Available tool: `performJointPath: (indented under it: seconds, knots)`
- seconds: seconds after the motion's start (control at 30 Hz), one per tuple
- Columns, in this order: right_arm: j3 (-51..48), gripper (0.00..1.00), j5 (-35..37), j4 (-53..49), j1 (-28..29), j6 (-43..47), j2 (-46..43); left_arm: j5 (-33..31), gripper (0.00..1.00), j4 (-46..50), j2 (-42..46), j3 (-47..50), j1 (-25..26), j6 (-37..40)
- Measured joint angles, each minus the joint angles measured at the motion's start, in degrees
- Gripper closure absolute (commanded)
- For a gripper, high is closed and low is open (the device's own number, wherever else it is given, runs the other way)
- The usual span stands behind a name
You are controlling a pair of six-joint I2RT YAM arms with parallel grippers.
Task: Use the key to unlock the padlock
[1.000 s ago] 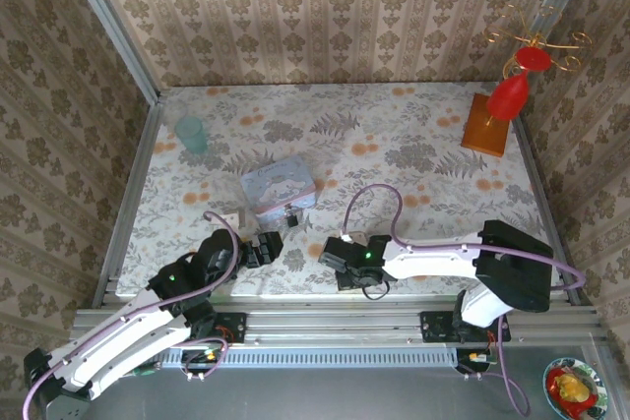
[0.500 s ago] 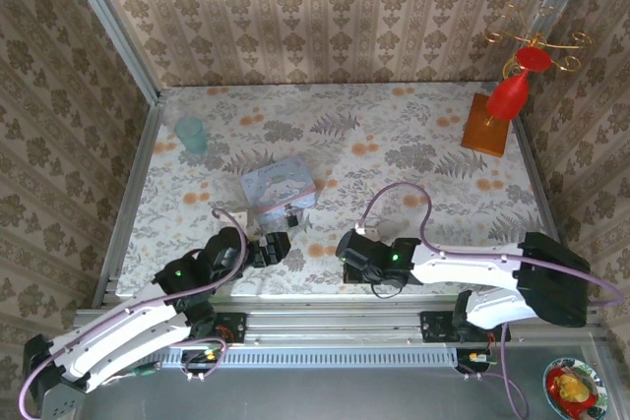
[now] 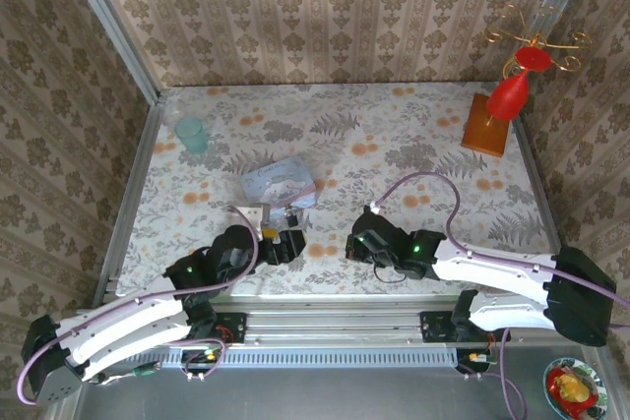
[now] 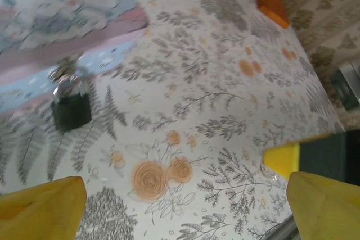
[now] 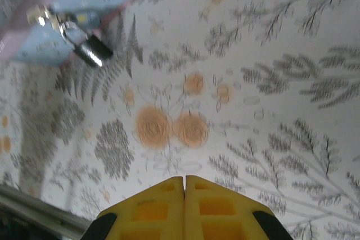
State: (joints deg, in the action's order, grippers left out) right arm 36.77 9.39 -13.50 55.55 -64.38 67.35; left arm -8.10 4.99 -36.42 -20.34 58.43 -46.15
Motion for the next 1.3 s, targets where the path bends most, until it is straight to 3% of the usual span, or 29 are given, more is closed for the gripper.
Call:
performJointPath:
  seconds: [0.1,0.3,0.47,0.6,0.97,1.1,1.3]
  knots:
    - [3.58,1.00,-0.44,-1.11,-2.23,1.03,-0.85,1.66,0.10,-4.59,0.04,0.35,0.09,8.55]
    - [10.38,1.00,-3.87,-1.49,-4.24,3.15,-2.82,6.40,0.14,-22.64,-2.12,6.69,0.11,27.17]
    - [13.94,1.00,-6.97,-1.66,-4.52,4.44,-2.91,10.95,0.35,-31.50,-7.54,7.54,0.09,43.28]
    - [14.82,1.00,-9.55,-1.46,-4.50,4.57,-2.91,16.57,0.40,-34.49,-10.51,6.69,-1.31,51.95]
    - [15.80,1.00,-11.63,-0.66,-1.55,4.66,-2.93,22.88,0.51,-42.95,-18.25,4.59,-4.44,56.94]
    - [15.80,1.00,-11.61,-0.55,-0.87,4.66,-2.93,24.02,0.64,-44.46,-18.82,4.59,-4.52,57.00]
    - [15.80,1.00,-11.61,-0.35,-0.85,4.66,-2.93,24.50,0.73,-45.46,-18.34,4.59,-5.01,56.81]
